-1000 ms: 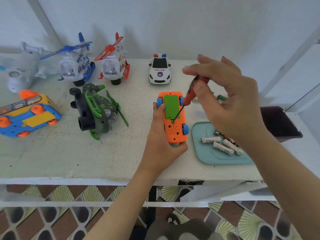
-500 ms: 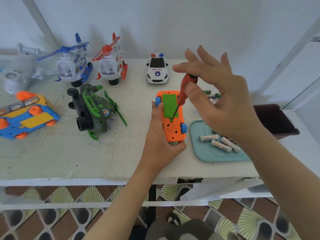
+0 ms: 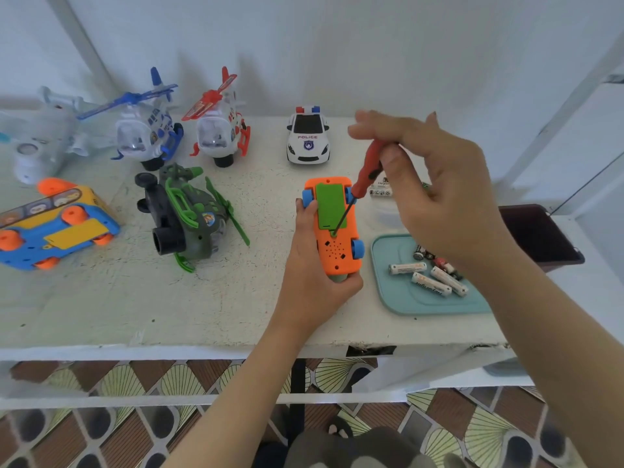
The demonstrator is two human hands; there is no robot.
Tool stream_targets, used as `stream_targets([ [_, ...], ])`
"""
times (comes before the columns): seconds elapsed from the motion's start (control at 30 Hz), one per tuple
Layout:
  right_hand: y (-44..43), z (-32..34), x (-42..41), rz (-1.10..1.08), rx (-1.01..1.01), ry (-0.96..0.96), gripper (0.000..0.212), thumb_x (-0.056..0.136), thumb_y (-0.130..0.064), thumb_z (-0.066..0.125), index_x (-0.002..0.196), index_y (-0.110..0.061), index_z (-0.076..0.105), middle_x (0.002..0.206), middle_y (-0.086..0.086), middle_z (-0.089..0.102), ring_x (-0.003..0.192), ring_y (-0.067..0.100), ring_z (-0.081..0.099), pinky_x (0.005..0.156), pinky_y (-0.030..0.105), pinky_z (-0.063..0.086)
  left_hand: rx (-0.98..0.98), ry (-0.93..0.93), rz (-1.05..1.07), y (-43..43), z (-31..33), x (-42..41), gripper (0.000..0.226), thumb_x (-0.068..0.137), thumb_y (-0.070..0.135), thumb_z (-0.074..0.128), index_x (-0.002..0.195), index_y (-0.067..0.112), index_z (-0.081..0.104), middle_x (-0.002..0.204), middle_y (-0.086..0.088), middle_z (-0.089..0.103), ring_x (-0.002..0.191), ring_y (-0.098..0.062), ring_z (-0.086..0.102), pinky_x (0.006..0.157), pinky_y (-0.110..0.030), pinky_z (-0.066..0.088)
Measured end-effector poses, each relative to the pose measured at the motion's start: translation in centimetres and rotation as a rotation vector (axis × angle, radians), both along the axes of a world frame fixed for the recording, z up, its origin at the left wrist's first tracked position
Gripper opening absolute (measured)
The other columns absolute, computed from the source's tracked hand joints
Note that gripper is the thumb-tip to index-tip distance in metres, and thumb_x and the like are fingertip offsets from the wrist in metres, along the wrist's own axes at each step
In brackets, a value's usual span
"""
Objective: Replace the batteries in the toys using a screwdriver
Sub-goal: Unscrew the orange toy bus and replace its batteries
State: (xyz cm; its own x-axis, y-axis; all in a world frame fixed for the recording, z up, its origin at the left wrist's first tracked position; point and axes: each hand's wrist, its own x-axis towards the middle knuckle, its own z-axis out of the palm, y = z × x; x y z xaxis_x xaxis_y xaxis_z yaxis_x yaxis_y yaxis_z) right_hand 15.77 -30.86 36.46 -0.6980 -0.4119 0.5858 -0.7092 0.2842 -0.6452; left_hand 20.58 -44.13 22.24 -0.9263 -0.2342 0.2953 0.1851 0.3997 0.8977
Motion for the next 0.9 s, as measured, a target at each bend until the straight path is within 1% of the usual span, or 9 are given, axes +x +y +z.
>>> stream_targets([
  [0.1,-0.11,-0.18,-0.06,-0.024,-0.033,0.018,0.021,0.094,-0.019,0.054,0.111,-0.024,0.065,0.106,0.008,0.071,0.129,0.007,0.047,0.117,0.038,0.024,0.001,0.02,-0.016,0.01,-0.11,-0.08,0.105,0.071,0.018,0.075,0.152,0.032,0.01,0.152,-0.015,0.034,0.125,-0.029,0.052,0.089,-0.02,0.051],
  [0.23,-0.46,-0.61,-0.02,-0.09,-0.11,0.137,0.014,0.087,-0.021,0.068,0.1,-0.015,0.073,0.088,-0.001,0.069,0.099,0.016,0.058,0.091,0.02,0.039,0.01,0.025,-0.013,0.05,-0.17,-0.12,0.103,0.071,0.019,0.074,0.15,0.041,0.01,0.152,-0.016,0.034,0.125,-0.033,0.052,0.09,-0.021,0.052],
  [0.4,-0.8,-0.38,0.42,-0.033,-0.16,0.029,0.025,0.09,-0.007,0.062,0.115,-0.009,0.061,0.09,-0.004,0.069,0.09,0.009,0.066,0.098,0.031,0.045,0.008,0.008,-0.012,-0.04,-0.3,-0.11,0.106,0.071,0.004,0.078,0.154,0.019,0.014,0.152,-0.017,0.034,0.119,-0.021,0.056,0.081,-0.009,0.047],
  [0.47,-0.61,-0.49,0.25,-0.033,-0.095,0.047,0.026,0.094,-0.006,0.054,0.117,-0.014,0.061,0.087,-0.006,0.07,0.099,0.007,0.064,0.111,0.047,0.034,0.01,0.006,-0.007,0.03,-0.2,-0.09,0.105,0.071,0.002,0.078,0.154,0.018,0.015,0.151,-0.018,0.034,0.116,-0.02,0.057,0.08,-0.008,0.046],
  [0.53,-0.48,-0.58,0.2,-0.01,-0.083,0.012,0.029,0.095,-0.006,0.051,0.121,-0.015,0.061,0.088,-0.011,0.068,0.109,0.005,0.062,0.116,0.051,0.023,0.008,0.007,-0.008,0.09,-0.13,-0.11,0.105,0.071,0.003,0.078,0.154,0.019,0.015,0.151,-0.02,0.034,0.117,-0.025,0.056,0.08,-0.008,0.046],
  [0.67,-0.75,-0.4,0.39,0.003,-0.151,0.007,0.022,0.087,-0.021,0.065,0.109,-0.021,0.065,0.108,-0.001,0.068,0.122,0.007,0.054,0.111,0.035,0.035,-0.002,0.001,-0.003,0.09,-0.05,-0.1,0.105,0.072,0.005,0.078,0.153,0.023,0.014,0.152,-0.019,0.032,0.122,-0.031,0.053,0.086,-0.013,0.049],
  [0.73,-0.83,-0.25,0.2,-0.034,-0.179,0.026,0.02,0.084,-0.024,0.07,0.104,-0.023,0.068,0.099,0.005,0.068,0.111,0.005,0.056,0.099,0.023,0.041,0.005,-0.002,-0.006,0.09,0.0,-0.02,0.105,0.072,0.005,0.078,0.153,0.023,0.014,0.152,-0.017,0.032,0.122,-0.028,0.053,0.09,-0.016,0.05],
  [0.8,-0.88,-0.19,0.09,-0.058,-0.184,0.037,0.021,0.085,-0.023,0.069,0.106,-0.022,0.069,0.088,0.0,0.069,0.106,0.008,0.058,0.1,0.031,0.043,0.005,-0.005,-0.007,0.05,-0.09,-0.07,0.106,0.072,0.007,0.077,0.154,0.022,0.013,0.151,-0.018,0.033,0.122,-0.029,0.054,0.089,-0.015,0.049],
  [0.9,-0.89,-0.14,0.11,-0.041,-0.148,0.002,0.023,0.088,-0.019,0.066,0.111,-0.024,0.065,0.093,-0.013,0.068,0.103,0.007,0.064,0.113,0.051,0.028,0.002,-0.004,-0.006,0.03,-0.15,-0.06,0.104,0.071,0.013,0.075,0.154,0.021,0.013,0.152,-0.018,0.033,0.124,-0.031,0.052,0.089,-0.015,0.049],
])
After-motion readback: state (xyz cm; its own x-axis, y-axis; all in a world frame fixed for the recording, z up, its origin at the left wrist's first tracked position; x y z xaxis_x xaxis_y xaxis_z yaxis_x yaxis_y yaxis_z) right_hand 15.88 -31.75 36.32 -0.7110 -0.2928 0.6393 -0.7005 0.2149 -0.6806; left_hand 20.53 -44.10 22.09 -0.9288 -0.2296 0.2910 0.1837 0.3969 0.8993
